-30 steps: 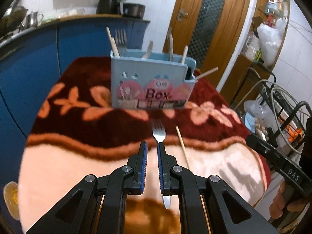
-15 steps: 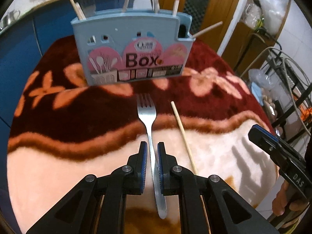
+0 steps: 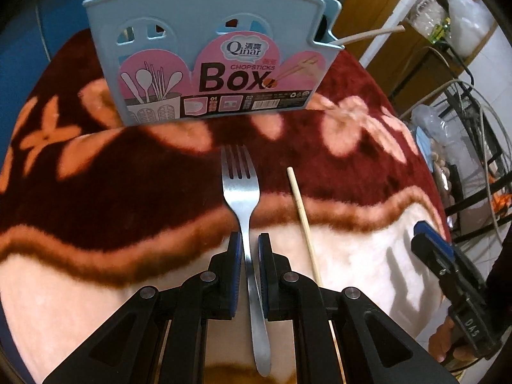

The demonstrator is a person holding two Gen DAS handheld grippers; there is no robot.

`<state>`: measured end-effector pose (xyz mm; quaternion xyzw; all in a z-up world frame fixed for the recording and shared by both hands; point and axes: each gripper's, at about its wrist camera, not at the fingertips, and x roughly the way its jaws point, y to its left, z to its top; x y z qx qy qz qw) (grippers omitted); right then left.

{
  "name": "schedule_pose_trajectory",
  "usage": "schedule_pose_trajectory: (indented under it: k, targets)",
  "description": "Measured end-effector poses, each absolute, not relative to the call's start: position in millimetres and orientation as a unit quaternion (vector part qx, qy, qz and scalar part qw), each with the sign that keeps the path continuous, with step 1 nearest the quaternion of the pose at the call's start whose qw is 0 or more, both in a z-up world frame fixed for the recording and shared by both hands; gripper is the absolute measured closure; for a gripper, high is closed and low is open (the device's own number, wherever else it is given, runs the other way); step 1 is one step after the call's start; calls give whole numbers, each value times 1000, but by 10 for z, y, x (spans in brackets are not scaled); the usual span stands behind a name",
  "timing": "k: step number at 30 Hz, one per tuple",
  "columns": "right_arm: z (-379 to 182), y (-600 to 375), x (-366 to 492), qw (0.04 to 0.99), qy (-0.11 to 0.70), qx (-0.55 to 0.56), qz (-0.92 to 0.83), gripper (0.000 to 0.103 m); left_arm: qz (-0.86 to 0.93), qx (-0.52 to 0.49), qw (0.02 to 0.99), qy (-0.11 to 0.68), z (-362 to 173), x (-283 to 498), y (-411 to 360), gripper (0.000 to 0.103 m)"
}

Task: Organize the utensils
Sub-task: 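Grasp the last silver fork with the left tool while the right tool approaches the wooden chopstick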

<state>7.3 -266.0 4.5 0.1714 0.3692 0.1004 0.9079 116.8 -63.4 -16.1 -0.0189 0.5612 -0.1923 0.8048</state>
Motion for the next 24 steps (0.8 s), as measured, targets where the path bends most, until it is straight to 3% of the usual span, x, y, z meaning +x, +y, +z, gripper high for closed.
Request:
schedule_pose_trajectory:
  k: [13, 24]
  targets:
    - [81, -2686, 320, 893, 404, 162, 112, 70, -194, -47, 796, 571, -148, 1222, -512, 99]
    - [54, -2483, 402, 885, 428, 139, 121, 70, -197, -100, 849, 480, 83, 1022, -123, 99]
